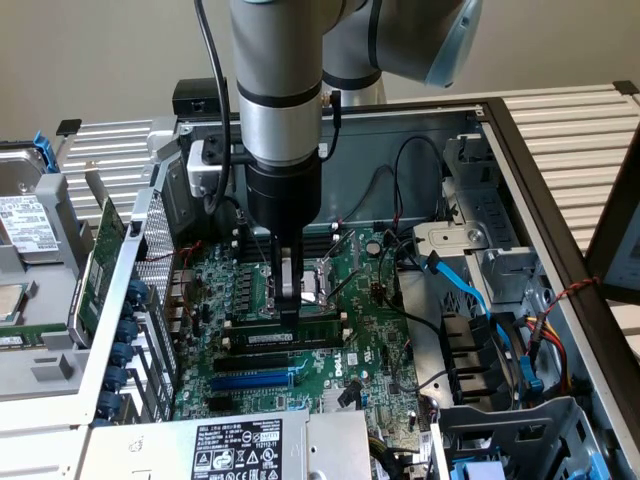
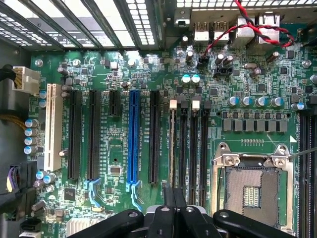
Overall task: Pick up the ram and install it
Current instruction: 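Press down the ram until it locks into place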
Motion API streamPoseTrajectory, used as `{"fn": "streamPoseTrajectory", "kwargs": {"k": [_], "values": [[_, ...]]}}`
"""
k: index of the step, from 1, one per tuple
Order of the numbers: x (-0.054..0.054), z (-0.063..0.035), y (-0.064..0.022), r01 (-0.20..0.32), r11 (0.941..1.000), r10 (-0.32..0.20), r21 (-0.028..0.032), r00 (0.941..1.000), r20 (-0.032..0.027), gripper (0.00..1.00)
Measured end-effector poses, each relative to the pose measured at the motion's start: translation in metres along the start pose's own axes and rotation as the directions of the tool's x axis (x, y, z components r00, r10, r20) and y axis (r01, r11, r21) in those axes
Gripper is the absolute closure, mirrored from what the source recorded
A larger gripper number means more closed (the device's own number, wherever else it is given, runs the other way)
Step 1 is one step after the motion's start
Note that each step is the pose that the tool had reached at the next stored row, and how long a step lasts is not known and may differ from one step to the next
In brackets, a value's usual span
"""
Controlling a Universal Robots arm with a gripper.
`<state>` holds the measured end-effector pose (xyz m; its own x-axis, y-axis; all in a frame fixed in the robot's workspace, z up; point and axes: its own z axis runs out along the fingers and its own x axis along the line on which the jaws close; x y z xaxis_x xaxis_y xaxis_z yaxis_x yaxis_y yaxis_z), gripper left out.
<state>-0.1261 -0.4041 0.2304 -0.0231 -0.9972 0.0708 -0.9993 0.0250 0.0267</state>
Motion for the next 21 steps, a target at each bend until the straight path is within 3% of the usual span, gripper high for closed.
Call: {"fn": "streamPoseTrajectory", "kwargs": {"k": [14,21], "values": [[0.0026,0.0012,-0.0001,0.0,1.0,0.0,0.0001,1.0,0.0002,0.9],[0.0029,0.0013,-0.0001,0.0,1.0,0.0,0.0,1.0,0.0038,0.9]]}}
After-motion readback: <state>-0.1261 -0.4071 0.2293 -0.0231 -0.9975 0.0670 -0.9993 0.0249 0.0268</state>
